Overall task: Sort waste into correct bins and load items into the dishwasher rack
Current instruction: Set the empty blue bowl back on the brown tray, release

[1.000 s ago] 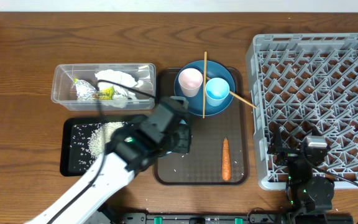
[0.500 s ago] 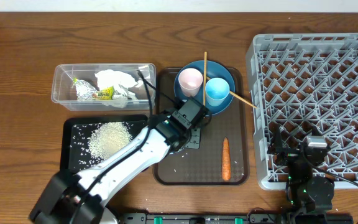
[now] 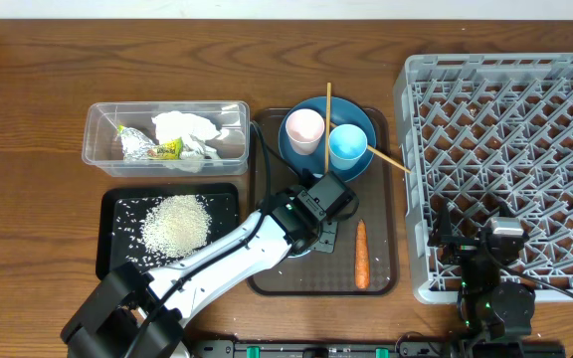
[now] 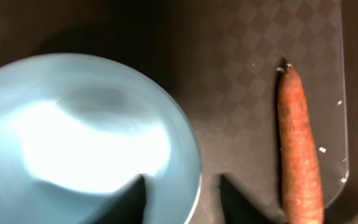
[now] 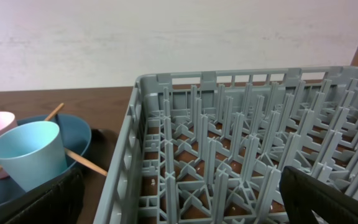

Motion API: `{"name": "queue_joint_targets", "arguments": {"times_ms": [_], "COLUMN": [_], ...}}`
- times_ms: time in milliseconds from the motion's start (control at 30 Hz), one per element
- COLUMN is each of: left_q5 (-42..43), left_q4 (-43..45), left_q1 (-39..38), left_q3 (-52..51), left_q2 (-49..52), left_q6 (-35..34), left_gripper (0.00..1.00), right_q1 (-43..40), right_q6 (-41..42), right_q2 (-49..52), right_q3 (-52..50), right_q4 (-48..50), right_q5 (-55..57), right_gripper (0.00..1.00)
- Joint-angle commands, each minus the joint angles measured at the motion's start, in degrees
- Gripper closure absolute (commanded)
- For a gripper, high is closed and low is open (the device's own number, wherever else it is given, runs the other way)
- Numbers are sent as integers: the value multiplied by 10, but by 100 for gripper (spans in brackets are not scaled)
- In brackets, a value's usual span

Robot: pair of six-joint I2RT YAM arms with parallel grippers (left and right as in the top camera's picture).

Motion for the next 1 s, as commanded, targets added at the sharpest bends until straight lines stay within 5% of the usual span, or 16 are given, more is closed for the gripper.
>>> {"name": "queue_joint_targets", "arguments": {"times_ms": [0, 333, 567, 967], "left_q5": [-2, 40, -72, -83], "left_q4": [0, 26, 50, 129], "left_q1": [0, -53, -139, -190], "left_q3": [9, 45, 43, 42], "left_q2": [3, -32, 1, 118], "left_q6": [-6, -23, -95, -120], "left_gripper": [41, 38, 39, 41], "right_q1": [-3, -3, -3, -3], "right_q6": [-3, -3, -3, -3], "right_q2": [-3, -3, -3, -3], "right_q3": [-2, -2, -2, -2], "right_q4": [-1, -1, -1, -1], "right_q5": [0, 0, 0, 0], "right_gripper": [1, 1, 1, 1]}}
